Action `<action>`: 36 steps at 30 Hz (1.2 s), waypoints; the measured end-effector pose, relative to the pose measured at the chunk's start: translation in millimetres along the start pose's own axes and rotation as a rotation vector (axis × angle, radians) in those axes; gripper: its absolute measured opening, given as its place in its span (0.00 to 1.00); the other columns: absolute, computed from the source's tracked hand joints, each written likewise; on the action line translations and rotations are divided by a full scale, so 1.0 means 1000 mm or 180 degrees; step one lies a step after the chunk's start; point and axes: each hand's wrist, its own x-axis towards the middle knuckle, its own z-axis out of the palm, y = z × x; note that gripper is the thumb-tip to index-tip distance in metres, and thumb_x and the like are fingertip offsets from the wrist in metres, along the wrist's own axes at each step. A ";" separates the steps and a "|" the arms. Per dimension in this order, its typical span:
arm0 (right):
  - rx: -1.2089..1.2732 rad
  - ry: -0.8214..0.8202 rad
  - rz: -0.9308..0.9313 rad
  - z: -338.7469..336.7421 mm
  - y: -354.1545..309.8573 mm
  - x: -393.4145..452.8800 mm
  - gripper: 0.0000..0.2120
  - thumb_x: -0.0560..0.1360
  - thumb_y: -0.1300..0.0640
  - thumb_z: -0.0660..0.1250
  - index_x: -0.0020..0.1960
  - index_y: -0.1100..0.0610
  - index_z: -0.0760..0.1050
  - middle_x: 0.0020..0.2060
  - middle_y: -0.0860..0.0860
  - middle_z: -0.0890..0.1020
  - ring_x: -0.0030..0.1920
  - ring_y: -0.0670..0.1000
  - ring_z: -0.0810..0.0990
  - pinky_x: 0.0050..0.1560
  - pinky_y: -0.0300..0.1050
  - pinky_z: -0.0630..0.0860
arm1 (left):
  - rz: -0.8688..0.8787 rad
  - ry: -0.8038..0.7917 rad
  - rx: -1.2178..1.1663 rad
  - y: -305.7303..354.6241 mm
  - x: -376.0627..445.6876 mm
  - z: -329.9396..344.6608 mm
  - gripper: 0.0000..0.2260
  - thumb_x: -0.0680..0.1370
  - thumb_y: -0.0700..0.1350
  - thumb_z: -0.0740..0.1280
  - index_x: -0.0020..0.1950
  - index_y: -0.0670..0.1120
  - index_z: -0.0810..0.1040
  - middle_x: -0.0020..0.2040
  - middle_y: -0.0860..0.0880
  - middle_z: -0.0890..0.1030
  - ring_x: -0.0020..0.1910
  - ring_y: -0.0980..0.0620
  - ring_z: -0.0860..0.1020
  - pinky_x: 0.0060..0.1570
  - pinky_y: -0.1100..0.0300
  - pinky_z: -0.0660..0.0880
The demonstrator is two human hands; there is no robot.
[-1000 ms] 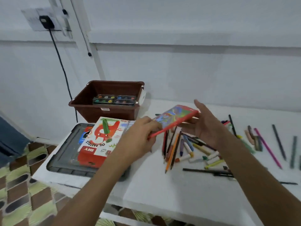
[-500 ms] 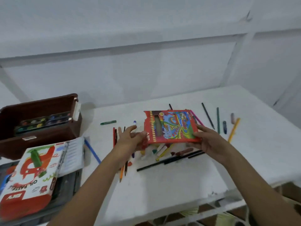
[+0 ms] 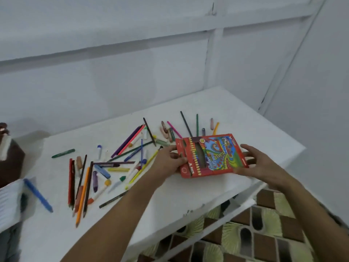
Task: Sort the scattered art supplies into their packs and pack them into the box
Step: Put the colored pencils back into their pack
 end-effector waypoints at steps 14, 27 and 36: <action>-0.2432 -0.0106 -0.0416 -0.062 0.040 0.039 0.61 0.49 0.28 0.73 0.75 0.46 0.51 0.72 0.53 0.59 0.72 0.57 0.57 0.72 0.58 0.58 | 0.0838 0.0121 0.2415 0.019 0.068 0.114 0.10 0.75 0.47 0.69 0.54 0.45 0.80 0.43 0.50 0.80 0.41 0.54 0.76 0.40 0.64 0.68; -0.2641 -0.0865 -0.0297 -0.058 0.020 0.086 0.61 0.54 0.34 0.78 0.76 0.43 0.46 0.72 0.47 0.58 0.73 0.53 0.57 0.71 0.60 0.60 | 0.0731 0.0716 0.3323 0.016 0.108 0.059 0.13 0.79 0.48 0.64 0.52 0.39 0.80 0.50 0.44 0.80 0.48 0.47 0.77 0.46 0.57 0.71; -0.2682 -0.0760 -0.0254 -0.077 0.039 0.090 0.62 0.48 0.24 0.71 0.75 0.41 0.48 0.74 0.48 0.55 0.74 0.53 0.55 0.72 0.62 0.58 | 0.0486 0.0946 0.3186 0.016 0.112 0.064 0.09 0.76 0.43 0.64 0.39 0.39 0.76 0.33 0.47 0.75 0.33 0.49 0.75 0.30 0.61 0.70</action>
